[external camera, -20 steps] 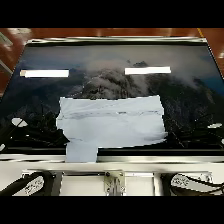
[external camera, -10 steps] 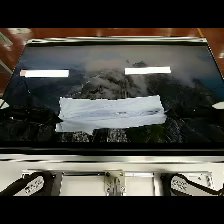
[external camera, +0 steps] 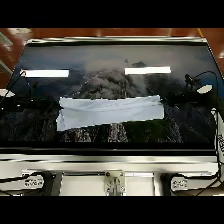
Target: Fold the shirts.
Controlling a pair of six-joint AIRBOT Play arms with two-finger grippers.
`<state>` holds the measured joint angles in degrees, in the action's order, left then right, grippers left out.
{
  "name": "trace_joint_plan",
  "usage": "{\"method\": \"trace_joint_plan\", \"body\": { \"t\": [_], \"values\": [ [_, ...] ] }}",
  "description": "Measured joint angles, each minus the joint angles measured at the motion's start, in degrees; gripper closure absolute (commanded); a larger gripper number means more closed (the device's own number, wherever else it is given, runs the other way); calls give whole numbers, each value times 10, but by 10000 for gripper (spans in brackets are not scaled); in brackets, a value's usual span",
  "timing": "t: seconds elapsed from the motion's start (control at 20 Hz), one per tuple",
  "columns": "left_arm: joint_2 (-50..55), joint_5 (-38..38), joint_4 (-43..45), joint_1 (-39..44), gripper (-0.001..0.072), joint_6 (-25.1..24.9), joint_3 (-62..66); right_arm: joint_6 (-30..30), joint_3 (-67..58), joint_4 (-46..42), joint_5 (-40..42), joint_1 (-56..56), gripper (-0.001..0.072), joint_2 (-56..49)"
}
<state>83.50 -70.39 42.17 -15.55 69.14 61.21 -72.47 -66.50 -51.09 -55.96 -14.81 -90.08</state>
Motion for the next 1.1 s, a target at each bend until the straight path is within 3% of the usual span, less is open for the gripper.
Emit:
{"method": "trace_joint_plan", "body": {
  "t": [0.4, 0.45, 0.5, 0.55, 0.6, 0.7, 0.8, 1.1],
  "values": [
    [165, 23, -21, 50, 669, -8, 140, -35, -10, -27, 42, 5, 652, -58],
    [174, 23, -22, 55, 668, -9, 148, -38, -10, -28, 43, 6, 617, -62],
    [182, 21, -22, 56, 640, -9, 153, -40, -10, -29, 44, 6, 454, -65],
    [187, 18, -21, 57, 499, -9, 158, -43, -10, -30, 45, 6, 236, -67],
    [191, 10, -21, 56, 337, -9, 161, -43, -11, -30, 45, 6, 160, -68],
    [195, -14, -22, 47, 304, -6, 165, -40, -11, -31, 41, 4, 160, -65],
    [195, -44, -21, 30, 306, 2, 167, -32, -11, -31, 24, -5, 47, -56],
    [159, -108, -21, -7, 308, 12, 169, -37, -11, -14, -26, -49, 47, -64]
  ]
}}
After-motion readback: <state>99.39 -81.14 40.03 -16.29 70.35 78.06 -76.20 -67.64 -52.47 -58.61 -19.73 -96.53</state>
